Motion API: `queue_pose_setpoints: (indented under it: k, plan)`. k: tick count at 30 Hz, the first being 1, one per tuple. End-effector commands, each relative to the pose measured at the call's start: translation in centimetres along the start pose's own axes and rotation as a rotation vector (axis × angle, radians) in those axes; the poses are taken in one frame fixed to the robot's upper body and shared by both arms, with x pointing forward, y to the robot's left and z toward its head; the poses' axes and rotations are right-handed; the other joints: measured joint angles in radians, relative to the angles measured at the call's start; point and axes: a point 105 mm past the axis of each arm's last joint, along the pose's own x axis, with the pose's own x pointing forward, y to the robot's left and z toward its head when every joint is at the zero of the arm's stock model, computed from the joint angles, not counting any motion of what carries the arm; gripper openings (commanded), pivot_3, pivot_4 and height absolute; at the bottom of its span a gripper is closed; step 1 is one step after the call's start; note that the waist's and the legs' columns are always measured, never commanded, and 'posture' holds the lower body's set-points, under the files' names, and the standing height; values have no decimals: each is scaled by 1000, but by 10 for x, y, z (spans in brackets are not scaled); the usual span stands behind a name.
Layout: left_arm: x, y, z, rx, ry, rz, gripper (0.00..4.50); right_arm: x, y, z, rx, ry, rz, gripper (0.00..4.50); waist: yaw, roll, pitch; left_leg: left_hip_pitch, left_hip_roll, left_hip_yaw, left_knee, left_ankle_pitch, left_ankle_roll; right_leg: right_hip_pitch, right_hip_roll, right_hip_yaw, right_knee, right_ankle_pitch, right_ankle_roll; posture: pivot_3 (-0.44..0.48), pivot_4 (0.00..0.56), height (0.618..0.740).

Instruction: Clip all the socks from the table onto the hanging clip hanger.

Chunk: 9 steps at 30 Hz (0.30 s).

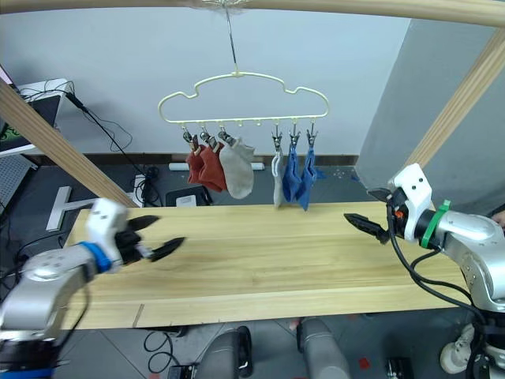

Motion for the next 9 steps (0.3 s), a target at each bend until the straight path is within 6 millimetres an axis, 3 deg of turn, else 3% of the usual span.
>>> queue_pose_setpoints:
  k: [1,5,9]
  plan:
    - [-28,25,12,58,-32,86,4469,-15,-7,16,-75,-59,-31,4500,9,0,0,0,0,0,0,0,0,0,-1,0,0,0,0,10,232,740]
    - [-39,30,14,-2,-50,68,4469,-20,-12,17,-67,-72,-58,4500,27,0,-1,0,0,2,2,0,0,0,-2,0,0,0,0,31,216,740]
    - [-33,27,22,9,-71,69,4469,-22,-12,12,-76,-56,-64,4500,41,-1,-2,0,-1,2,2,0,0,1,-4,0,-1,0,0,33,210,740]
